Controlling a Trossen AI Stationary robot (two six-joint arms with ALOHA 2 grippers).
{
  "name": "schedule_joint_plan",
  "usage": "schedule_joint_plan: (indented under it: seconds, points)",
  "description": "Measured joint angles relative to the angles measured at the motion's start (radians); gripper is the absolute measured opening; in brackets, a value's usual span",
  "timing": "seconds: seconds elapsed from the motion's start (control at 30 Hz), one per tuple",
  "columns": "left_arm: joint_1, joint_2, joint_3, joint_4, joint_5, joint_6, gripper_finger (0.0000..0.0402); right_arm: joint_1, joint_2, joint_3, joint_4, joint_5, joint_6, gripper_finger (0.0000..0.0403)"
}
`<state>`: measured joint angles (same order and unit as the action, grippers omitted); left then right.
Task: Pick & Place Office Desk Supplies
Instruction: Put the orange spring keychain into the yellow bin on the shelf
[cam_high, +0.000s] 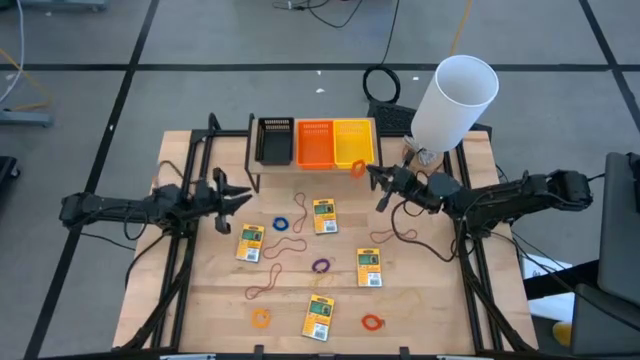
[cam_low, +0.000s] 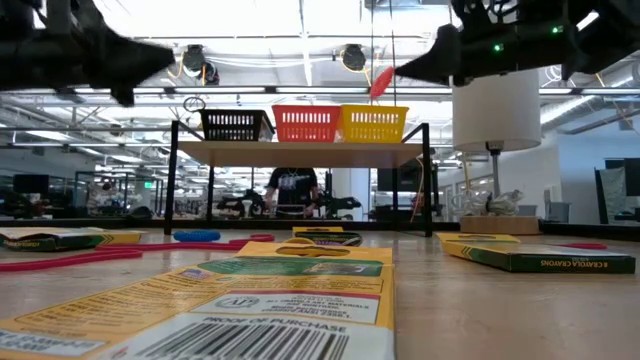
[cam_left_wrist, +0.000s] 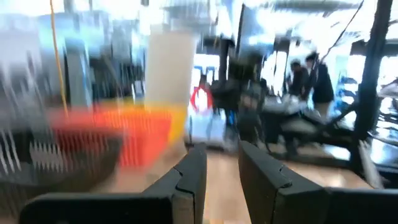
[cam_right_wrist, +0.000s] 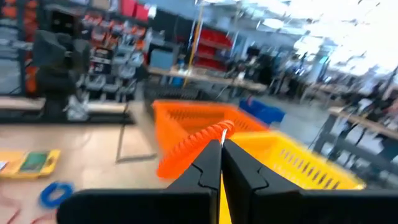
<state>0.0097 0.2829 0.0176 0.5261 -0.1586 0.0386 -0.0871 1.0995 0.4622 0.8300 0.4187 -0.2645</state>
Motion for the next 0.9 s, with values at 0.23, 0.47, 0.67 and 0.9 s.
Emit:
schedule_joint_plan:
  seconds: [0.23, 0.47, 0.67, 0.9]
  points:
    - [0.042, 0.028, 0.187, -0.099, -0.021, 0.162, 0.0081, -0.064, -0.001, 0.001, 0.107, -0.044, -0.071, 0.0]
    - [0.107, 0.245, 0.443, -0.399, -0.155, 0.055, 0.0081, -0.163, 0.0, 0.021, 0.087, -0.126, -0.05, 0.0]
    - [0.138, 0.446, 0.537, -0.405, -0.209, 0.034, 0.0081, -0.215, 0.001, 0.065, -0.074, -0.186, 0.062, 0.0]
    - [0.161, 0.566, 0.632, -0.402, -0.21, 0.034, 0.0081, -0.212, 0.0, 0.09, -0.102, -0.215, 0.096, 0.0]
